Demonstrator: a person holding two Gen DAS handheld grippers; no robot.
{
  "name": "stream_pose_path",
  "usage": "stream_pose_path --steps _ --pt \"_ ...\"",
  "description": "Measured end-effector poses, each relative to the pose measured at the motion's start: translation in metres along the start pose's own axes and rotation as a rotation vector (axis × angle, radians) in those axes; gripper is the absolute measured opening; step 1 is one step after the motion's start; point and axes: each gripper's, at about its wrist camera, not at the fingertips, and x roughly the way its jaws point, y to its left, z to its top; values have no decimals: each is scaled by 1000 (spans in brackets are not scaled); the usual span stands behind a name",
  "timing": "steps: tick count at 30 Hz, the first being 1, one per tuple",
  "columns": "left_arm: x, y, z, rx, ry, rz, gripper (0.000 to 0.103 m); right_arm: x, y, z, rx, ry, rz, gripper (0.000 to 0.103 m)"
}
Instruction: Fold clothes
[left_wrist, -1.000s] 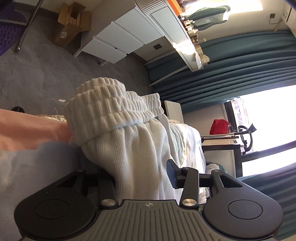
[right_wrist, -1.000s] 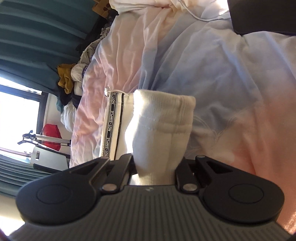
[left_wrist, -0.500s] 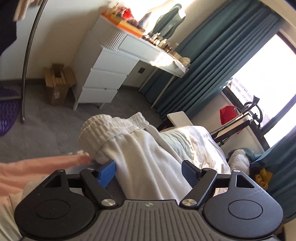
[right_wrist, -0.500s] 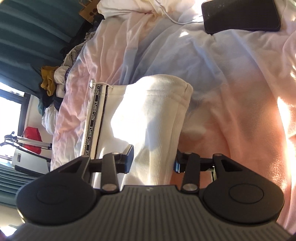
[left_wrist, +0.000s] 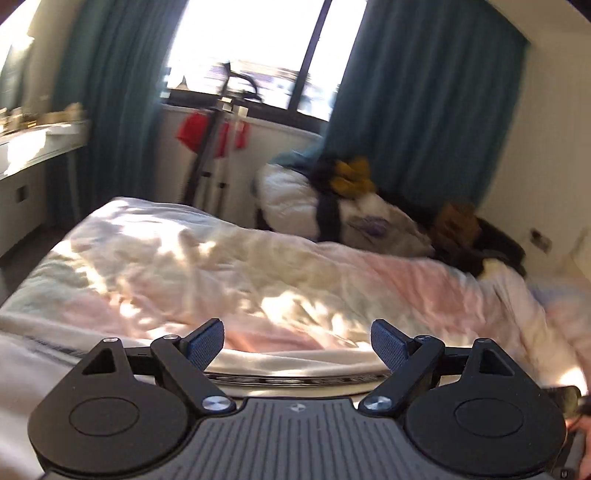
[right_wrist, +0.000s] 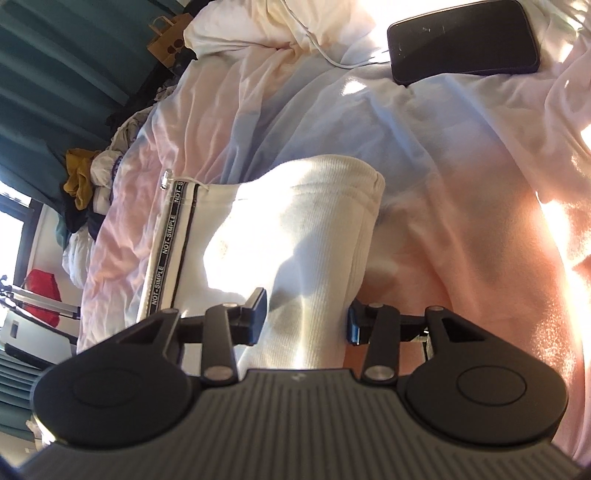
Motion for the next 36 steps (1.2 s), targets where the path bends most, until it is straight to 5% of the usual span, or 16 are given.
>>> stream_pose_path --steps 6,15,21,23,30,36 --pt "139 -100 -6 229 235 -195 77 7 0 -3 -11 -38 -5 45" --pt "295 -182 -29 435 452 -414 69 23 4 -8 -49 -137 6 45" --pt "329 -224 -45 492 513 -473 43 31 5 -6 -40 -177 19 56" --pt "333 -230 -49 512 519 -449 15 32 6 -7 -39 -182 20 58" --pt "309 -228 -18 524 389 -398 9 27 9 -8 -50 -185 27 59" --pt "329 -219 7 516 374 -320 8 24 16 -10 -80 -193 71 59"
